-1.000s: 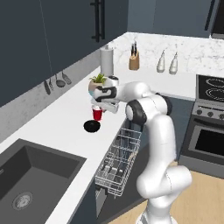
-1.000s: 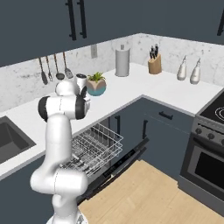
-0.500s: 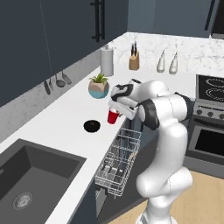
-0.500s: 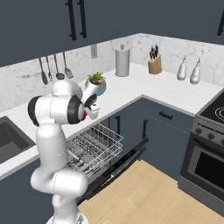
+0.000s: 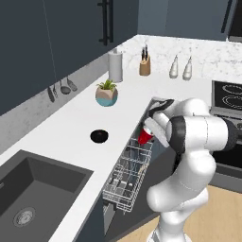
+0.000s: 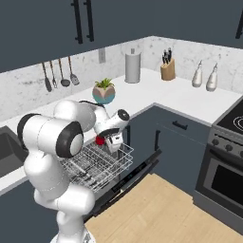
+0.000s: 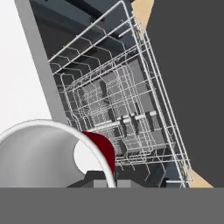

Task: Pick up the cup and bowl from the counter, place them in the dishwasher, and close the dishwasher door.

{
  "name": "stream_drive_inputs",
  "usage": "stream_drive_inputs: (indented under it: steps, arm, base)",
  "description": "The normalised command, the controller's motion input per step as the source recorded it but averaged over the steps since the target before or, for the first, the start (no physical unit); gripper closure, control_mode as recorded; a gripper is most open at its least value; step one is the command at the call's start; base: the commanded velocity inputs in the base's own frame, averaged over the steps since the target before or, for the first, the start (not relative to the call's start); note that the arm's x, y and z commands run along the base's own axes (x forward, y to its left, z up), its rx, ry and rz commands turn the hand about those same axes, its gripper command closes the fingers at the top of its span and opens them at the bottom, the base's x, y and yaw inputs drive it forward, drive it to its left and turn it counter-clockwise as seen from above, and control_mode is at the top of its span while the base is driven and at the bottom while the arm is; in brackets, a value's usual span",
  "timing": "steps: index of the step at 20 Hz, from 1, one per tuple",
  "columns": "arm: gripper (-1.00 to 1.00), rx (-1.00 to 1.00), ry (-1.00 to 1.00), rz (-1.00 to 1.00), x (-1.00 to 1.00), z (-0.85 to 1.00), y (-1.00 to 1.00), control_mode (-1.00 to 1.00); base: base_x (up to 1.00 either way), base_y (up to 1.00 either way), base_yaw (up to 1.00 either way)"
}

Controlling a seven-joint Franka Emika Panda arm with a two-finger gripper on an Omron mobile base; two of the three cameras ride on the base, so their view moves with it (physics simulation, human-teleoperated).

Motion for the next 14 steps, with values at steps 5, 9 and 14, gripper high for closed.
stream_drive_inputs:
  steps: [5,9,14]
  arm:
    - [1.0,0.18,0.0,-0.08,-0.07,-0.49,-0.58,-1.0]
    - [1.0,0.19,0.02,-0.06,0.07,-0.55,-0.06,-1.0]
    - [1.0,0.16,0.06,-0.01,0.27,-0.51,0.22,-1.0]
  base:
    - [0.0,0.0,0.0]
    - [0.0,0.0,0.0]
    - [0.0,0.0,0.0]
